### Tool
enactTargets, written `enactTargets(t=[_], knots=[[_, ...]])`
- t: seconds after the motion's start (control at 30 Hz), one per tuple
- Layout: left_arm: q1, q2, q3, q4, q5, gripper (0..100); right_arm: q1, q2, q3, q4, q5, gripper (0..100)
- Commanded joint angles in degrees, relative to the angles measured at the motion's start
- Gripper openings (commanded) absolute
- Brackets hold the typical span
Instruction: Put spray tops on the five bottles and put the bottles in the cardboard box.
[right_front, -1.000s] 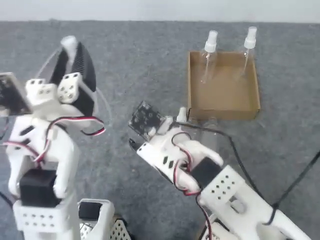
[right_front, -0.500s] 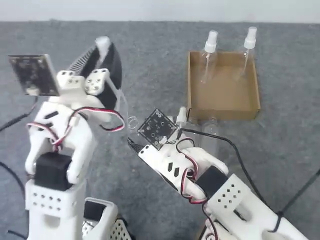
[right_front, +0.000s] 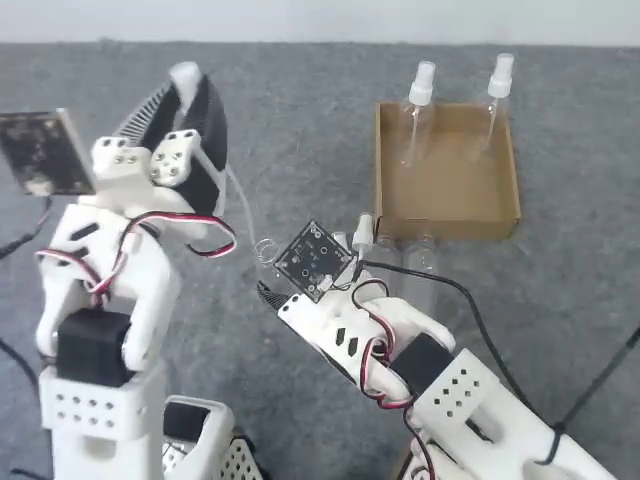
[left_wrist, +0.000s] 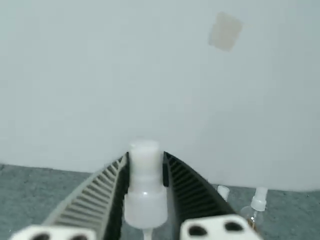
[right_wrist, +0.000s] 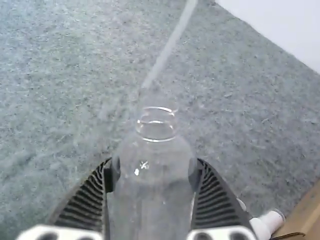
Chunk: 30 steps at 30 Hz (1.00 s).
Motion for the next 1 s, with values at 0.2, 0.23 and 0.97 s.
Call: enactTargets(t=[0.2,0.23,0.97], knots=[[0.1,0.2,4.4,-6.3,-0.5,1,-0.4,-2.3,-0.6,-1.5,-0.7,0.6],[0.1,0.2,5.1,-6.9,-0.5,1,-0.4,-2.3,-0.6,-1.5,-0.7,0.6],[5.4,0.1,9.8,11.5,-4.9,1,5.5,-2.3,-0.6,-4.3,-5.7,0.6]])
